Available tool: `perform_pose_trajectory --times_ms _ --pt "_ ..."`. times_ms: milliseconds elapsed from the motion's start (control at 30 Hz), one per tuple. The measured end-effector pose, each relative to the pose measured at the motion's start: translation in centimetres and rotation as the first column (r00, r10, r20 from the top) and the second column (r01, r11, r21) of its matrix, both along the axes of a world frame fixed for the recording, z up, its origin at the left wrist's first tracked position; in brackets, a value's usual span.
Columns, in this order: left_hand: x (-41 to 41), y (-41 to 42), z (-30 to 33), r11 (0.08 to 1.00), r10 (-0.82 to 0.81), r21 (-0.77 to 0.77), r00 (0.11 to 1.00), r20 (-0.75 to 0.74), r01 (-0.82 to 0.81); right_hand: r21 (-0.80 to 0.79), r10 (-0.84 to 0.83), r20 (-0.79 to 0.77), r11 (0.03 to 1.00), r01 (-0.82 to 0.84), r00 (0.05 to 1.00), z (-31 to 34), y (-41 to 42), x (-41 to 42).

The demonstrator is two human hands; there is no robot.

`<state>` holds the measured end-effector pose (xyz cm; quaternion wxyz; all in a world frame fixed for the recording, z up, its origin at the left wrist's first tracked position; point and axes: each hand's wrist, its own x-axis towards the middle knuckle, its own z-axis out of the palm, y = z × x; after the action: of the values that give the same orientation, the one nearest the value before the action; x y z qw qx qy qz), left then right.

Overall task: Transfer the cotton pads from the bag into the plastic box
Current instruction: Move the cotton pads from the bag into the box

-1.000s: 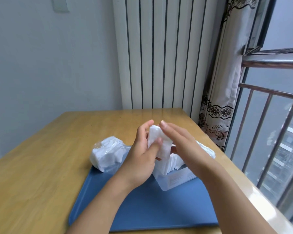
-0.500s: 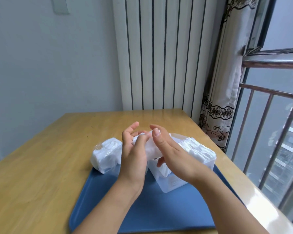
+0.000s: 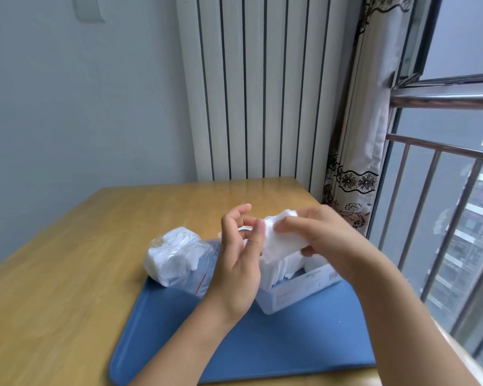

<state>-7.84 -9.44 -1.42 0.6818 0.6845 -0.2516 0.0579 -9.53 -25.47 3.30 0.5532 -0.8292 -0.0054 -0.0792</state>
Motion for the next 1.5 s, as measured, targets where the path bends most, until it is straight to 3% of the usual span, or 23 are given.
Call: perform_pose_trajectory --times_ms 67,133,233,367,467,567,667,833,900,967,1000,1067,1133,1200,1333,1400,1433,1500 --pt "-0.2 0.0 -0.3 0.983 0.016 0.178 0.992 0.125 -0.038 -0.185 -0.185 -0.006 0.966 0.181 0.983 0.0 -1.9 0.2" --pt "-0.3 0.2 -0.7 0.918 -0.015 0.384 0.962 0.273 -0.095 -0.357 -0.222 -0.067 0.916 0.185 0.973 -0.3 -3.0 0.3" --pt "0.0 0.4 -1.2 0.735 -0.102 0.646 0.907 0.409 -0.208 -0.538 -0.244 -0.099 0.828 0.155 0.965 -1.1 -3.1 0.5" --pt "0.4 0.5 -1.6 0.554 -0.204 0.766 0.838 0.506 -0.328 -0.688 -0.334 -0.085 0.701 0.187 0.939 -1.8 -2.8 0.9" --pt "1.2 0.6 -1.9 0.498 -0.226 0.807 0.851 0.475 -0.318 -0.771 -0.450 -0.053 0.586 0.249 0.892 -2.1 -2.0 1.0" --pt "1.4 0.6 -2.0 0.497 -0.219 0.811 0.859 0.463 -0.310 -0.824 -0.485 -0.011 0.500 0.267 0.874 -2.4 -1.0 1.0" --pt "1.2 0.5 -1.9 0.502 -0.220 0.800 0.846 0.486 -0.329 -0.822 -0.481 -0.011 0.503 0.266 0.877 -2.3 -0.5 0.8" --pt "1.4 0.8 -1.9 0.515 -0.217 0.796 0.850 0.480 -0.318 -0.719 -0.398 0.075 0.614 0.326 0.914 -1.3 -1.0 -0.1" --pt "1.3 0.8 -1.7 0.524 -0.213 0.790 0.850 0.482 -0.317 -0.546 -0.284 0.156 0.774 0.322 0.946 -0.4 -1.3 -0.5" --pt "1.1 0.8 -1.5 0.542 -0.189 0.774 0.849 0.493 -0.329 -0.321 -0.117 0.068 0.938 0.133 0.991 0.4 -1.2 -0.7" --pt "1.1 0.8 -1.4 0.550 -0.180 0.768 0.850 0.494 -0.330 -0.268 -0.040 -0.034 0.963 0.029 0.999 0.3 -0.9 -0.8" --pt "1.2 0.9 -1.4 0.551 -0.177 0.770 0.857 0.484 -0.321 -0.328 0.044 -0.241 0.936 -0.124 0.970 -0.5 -0.3 -0.7" --pt "1.4 1.1 -1.5 0.551 -0.184 0.775 0.861 0.475 -0.309 -0.484 0.008 -0.385 0.849 -0.209 0.923 -1.6 -0.2 -0.1" --pt "1.6 1.0 -1.7 0.543 -0.194 0.776 0.851 0.488 -0.321 -0.585 -0.074 -0.469 0.773 -0.246 0.880 -2.1 -0.5 0.4" --pt "1.8 1.2 -2.0 0.557 -0.198 0.768 0.847 0.494 -0.317 -0.578 -0.062 -0.544 0.751 -0.320 0.837 -1.9 -0.4 0.3" --pt "1.4 1.4 -1.7 0.617 -0.190 0.739 0.860 0.473 -0.270 -0.509 0.029 -0.520 0.792 -0.337 0.853 -2.0 -0.3 0.1" --pt "1.0 1.5 -1.3 0.690 -0.164 0.683 0.867 0.471 -0.241 -0.463 0.075 -0.457 0.831 -0.309 0.886 -1.8 -0.3 -0.1" --pt "0.1 1.8 0.4 0.890 -0.002 0.383 0.840 0.543 -0.246 -0.350 0.124 -0.211 0.916 -0.194 0.970 -0.9 -0.1 -0.4"
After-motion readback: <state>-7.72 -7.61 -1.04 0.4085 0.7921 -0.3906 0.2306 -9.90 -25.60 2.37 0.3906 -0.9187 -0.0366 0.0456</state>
